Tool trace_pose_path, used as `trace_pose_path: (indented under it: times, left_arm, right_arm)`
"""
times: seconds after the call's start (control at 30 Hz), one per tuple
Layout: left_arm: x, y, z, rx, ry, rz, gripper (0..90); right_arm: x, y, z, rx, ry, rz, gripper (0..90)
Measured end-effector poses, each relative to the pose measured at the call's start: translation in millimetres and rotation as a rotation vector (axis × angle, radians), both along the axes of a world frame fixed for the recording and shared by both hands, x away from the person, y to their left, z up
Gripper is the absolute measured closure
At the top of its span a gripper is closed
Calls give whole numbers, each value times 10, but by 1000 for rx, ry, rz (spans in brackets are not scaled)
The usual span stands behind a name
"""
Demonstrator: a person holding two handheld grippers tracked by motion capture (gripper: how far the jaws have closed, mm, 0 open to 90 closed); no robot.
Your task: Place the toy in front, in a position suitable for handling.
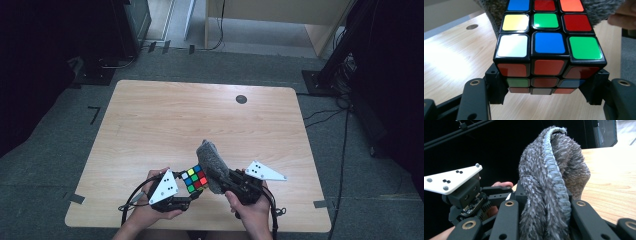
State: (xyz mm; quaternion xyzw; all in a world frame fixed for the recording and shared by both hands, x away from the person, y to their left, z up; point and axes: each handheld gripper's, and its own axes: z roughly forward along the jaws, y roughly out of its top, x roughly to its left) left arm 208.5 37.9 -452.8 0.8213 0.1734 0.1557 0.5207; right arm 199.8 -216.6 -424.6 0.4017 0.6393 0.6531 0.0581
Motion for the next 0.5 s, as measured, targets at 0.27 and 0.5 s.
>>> trace_pose_path:
  times: [0.27,0.5]
  left_arm:
    - [10,46,27,-36,5,-15,345]
    - [18,-26,-78,18,15,-10,345]
  right_arm:
    - [79,-15,-186,71,111,-3,676]
    - [27,-7,-74,115,104,4,698]
